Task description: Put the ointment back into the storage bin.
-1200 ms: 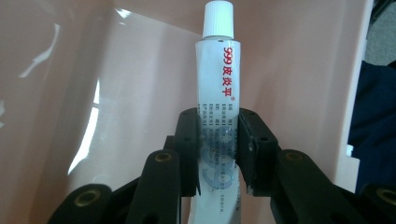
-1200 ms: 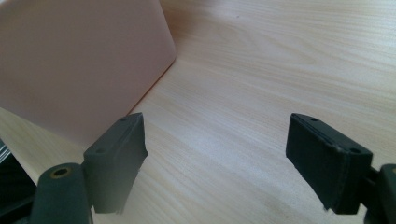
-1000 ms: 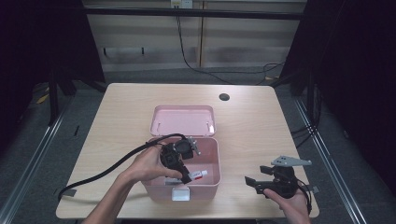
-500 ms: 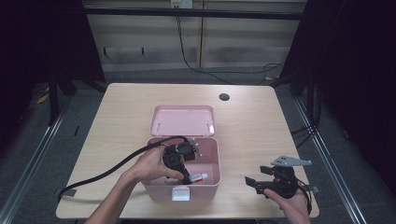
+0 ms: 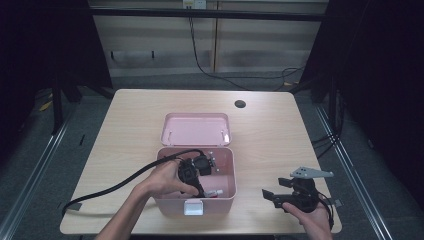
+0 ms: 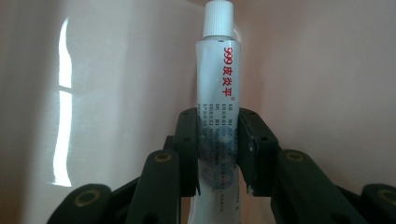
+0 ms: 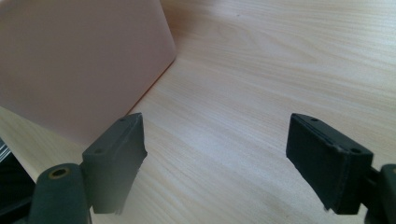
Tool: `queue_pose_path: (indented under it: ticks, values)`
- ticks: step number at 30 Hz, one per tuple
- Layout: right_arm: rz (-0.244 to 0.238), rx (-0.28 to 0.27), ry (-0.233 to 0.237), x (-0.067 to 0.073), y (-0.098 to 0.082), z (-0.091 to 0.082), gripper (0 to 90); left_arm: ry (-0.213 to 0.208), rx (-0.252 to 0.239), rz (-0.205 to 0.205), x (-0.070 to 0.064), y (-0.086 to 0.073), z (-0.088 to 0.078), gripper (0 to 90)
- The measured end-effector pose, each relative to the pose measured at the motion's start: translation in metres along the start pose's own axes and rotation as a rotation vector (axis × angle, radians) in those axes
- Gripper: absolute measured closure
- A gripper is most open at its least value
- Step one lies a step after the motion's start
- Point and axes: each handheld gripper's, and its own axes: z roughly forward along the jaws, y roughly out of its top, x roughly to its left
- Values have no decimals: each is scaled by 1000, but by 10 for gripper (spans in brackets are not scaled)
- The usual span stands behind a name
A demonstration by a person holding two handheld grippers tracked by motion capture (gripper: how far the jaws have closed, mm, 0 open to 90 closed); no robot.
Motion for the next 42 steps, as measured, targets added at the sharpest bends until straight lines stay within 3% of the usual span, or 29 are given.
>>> queue_pose_path:
  ticks: [7, 23, 37, 42]
  values:
    - [3, 4, 0, 0, 0, 0, 192, -12, 16, -32, 3, 2, 8, 707]
    - [2, 8, 0, 1, 0, 0, 192, -14, 112, -38, 6, 5, 19, 706]
    - [1, 6, -2, 0, 0, 0, 191, -33, 118, -30, 5, 5, 21, 713]
    - [2, 7, -2, 1, 0, 0, 191, -22, 115, -35, 5, 5, 20, 709]
